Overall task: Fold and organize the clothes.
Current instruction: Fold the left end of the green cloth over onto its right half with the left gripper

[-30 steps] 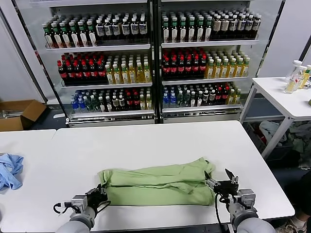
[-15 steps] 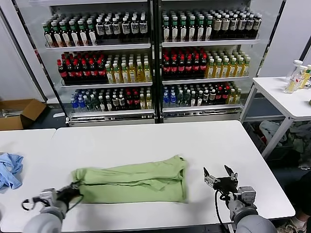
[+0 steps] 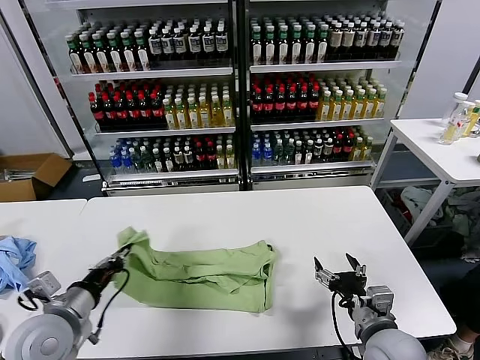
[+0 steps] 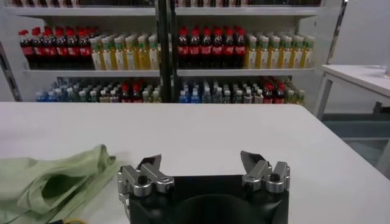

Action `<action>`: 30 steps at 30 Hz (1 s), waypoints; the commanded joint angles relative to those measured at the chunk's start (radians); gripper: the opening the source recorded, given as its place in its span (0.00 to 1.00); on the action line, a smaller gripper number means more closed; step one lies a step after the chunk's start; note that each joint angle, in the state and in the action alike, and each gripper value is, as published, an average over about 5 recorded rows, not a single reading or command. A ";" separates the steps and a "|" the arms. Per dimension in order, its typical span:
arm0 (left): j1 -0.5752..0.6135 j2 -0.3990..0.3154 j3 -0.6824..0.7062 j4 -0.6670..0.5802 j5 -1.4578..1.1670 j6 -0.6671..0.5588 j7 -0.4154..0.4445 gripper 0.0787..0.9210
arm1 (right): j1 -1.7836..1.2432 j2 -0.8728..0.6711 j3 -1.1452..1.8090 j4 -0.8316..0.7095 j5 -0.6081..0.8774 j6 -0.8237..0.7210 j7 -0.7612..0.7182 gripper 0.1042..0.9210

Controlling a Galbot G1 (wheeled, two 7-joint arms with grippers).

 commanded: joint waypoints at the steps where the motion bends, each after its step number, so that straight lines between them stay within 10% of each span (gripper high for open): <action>1: -0.035 -0.071 0.164 -0.093 -0.233 -0.016 0.023 0.02 | 0.004 -0.003 0.000 -0.006 0.000 0.004 -0.002 0.88; 30: -0.257 -0.196 0.549 0.134 0.141 0.003 0.035 0.12 | 0.059 -0.014 -0.026 -0.053 0.025 0.015 -0.010 0.88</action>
